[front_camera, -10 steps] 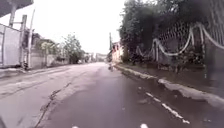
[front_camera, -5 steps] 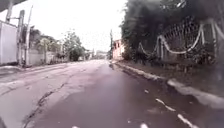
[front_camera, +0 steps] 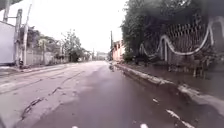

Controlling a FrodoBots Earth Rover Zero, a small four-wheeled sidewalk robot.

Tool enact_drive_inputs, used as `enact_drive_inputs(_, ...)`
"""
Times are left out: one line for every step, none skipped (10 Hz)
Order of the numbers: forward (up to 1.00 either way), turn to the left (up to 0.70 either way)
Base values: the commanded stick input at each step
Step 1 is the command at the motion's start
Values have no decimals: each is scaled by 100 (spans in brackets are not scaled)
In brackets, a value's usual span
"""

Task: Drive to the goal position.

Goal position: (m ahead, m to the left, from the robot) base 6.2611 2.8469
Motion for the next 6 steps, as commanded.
enact_drive_inputs(70,0)
enact_drive_inputs(70,0)
enact_drive_inputs(70,0)
enact_drive_inputs(70,0)
enact_drive_inputs(70,0)
enact_drive_inputs(70,0)
